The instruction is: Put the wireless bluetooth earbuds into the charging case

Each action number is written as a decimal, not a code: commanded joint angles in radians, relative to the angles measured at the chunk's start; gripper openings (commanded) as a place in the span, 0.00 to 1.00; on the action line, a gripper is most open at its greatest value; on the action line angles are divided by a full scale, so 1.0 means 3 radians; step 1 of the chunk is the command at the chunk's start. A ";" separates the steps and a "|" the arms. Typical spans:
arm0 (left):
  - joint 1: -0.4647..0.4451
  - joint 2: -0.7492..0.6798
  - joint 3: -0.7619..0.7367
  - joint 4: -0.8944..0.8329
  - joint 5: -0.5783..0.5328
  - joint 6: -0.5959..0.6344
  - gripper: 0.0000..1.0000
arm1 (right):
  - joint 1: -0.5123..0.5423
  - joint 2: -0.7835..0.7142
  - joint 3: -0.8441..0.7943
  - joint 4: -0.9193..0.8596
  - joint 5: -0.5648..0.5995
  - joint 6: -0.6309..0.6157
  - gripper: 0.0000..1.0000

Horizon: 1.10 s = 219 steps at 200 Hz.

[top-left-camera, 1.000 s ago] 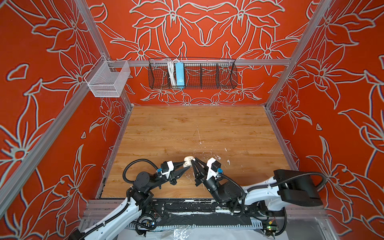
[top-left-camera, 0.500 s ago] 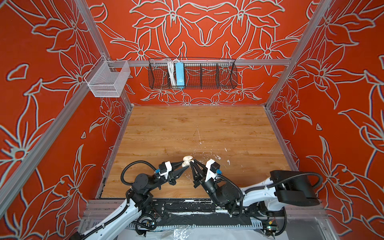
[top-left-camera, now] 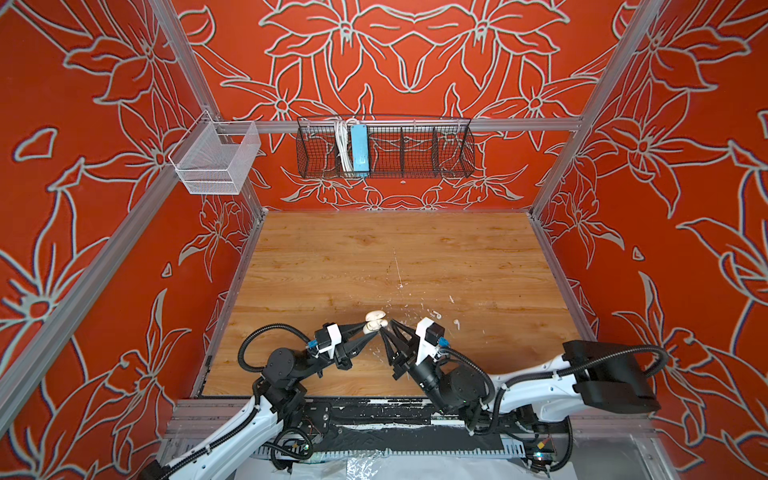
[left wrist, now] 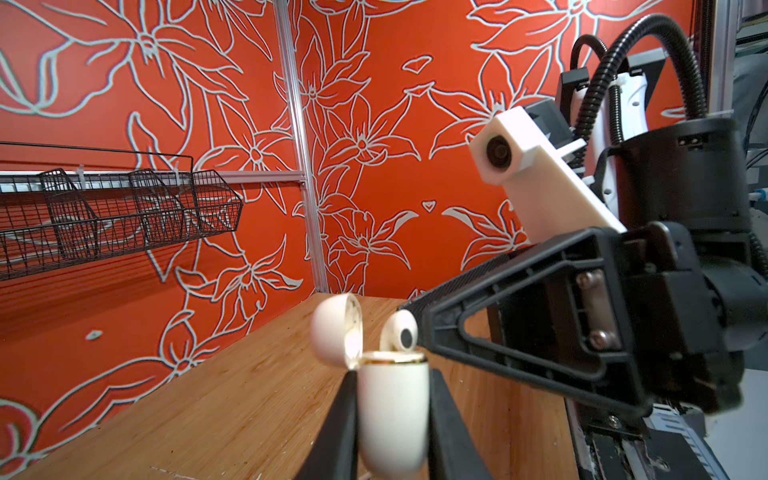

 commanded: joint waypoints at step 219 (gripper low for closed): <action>-0.0058 0.0558 0.0423 -0.0016 0.0789 0.0245 0.00 | -0.0354 -0.1724 0.0274 -0.3488 -0.1434 -0.0654 0.39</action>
